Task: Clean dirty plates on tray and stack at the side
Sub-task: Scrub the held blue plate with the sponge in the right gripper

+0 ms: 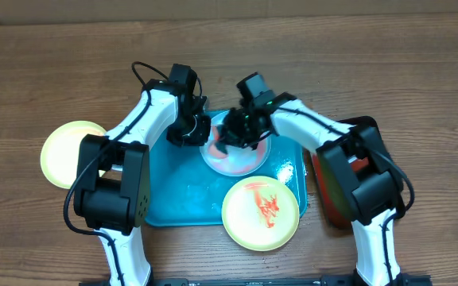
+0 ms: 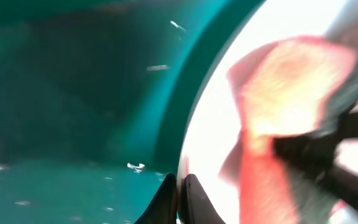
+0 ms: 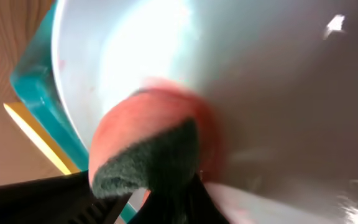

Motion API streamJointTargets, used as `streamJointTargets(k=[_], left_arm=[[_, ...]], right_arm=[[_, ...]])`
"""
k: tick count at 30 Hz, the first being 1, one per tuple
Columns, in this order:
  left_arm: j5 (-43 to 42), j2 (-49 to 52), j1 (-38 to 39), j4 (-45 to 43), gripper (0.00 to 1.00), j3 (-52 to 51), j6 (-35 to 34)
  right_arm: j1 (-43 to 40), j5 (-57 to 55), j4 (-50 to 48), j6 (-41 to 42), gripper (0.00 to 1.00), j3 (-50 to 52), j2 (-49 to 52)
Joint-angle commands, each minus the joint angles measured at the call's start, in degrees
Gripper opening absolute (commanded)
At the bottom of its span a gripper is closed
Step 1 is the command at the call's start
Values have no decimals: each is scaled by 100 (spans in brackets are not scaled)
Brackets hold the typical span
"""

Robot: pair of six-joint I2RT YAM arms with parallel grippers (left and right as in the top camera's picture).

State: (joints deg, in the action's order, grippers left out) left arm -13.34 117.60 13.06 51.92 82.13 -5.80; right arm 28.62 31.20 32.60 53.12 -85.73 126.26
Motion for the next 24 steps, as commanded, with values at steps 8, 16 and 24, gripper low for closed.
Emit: streamJointTargets(k=[8, 16, 24], left_arm=[[343, 79, -105, 101, 5, 9, -22], [343, 79, -105, 68, 5, 9, -68], [341, 76, -105, 50, 4, 9, -66]], right_arm=[[-914, -1860, 811, -754, 4, 203, 415], [-804, -1698, 1698, -1537, 4, 186, 393], [-673, -319, 2326, -3169, 4, 79, 361]])
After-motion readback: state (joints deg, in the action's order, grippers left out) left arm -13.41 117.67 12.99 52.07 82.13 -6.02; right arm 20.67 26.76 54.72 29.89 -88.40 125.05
